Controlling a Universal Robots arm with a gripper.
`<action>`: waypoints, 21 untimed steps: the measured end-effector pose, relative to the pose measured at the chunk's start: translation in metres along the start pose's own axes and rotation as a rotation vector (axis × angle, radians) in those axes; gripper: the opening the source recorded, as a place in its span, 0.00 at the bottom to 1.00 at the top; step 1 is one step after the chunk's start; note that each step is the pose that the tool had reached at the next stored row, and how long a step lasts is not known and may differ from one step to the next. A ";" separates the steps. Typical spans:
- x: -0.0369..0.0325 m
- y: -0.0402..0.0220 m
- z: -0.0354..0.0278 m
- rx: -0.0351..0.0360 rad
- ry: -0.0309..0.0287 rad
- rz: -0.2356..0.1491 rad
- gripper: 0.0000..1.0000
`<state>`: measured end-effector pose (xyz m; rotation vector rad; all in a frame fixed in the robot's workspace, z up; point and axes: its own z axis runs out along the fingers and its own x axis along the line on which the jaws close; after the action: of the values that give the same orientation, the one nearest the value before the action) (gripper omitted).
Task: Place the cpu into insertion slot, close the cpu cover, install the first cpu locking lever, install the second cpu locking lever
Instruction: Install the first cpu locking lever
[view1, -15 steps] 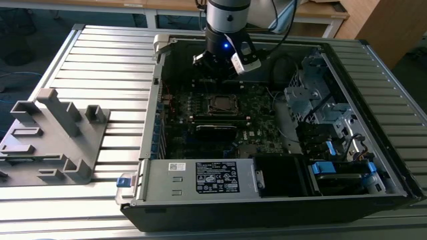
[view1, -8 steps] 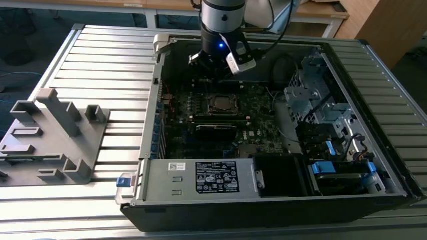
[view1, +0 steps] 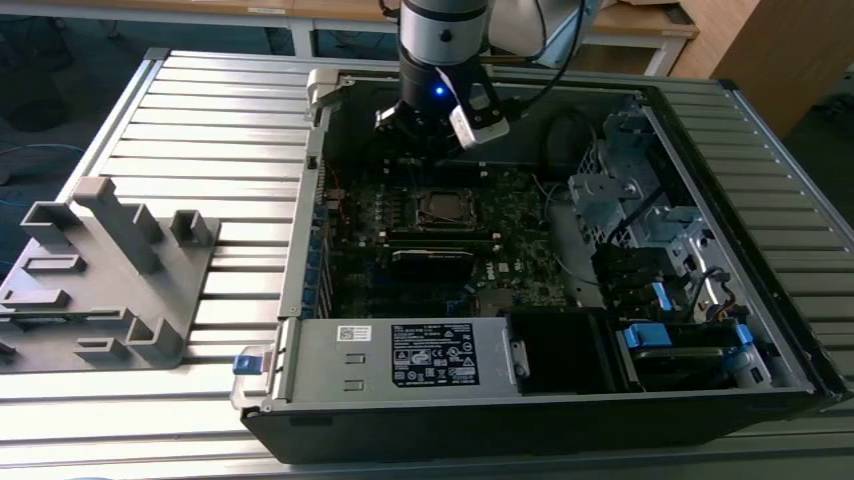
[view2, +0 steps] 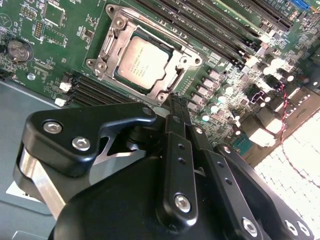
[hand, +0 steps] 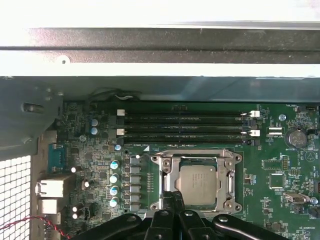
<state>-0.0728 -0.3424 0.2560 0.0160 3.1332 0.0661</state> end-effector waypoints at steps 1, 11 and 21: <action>0.0002 0.0000 0.0000 -0.0001 -0.0001 0.000 0.11; 0.0090 -0.0001 0.0000 0.0000 -0.0001 0.000 0.11; 0.0119 -0.0002 0.0000 0.0000 -0.0001 0.000 0.11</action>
<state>-0.0847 -0.3425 0.2559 0.0160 3.1332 0.0661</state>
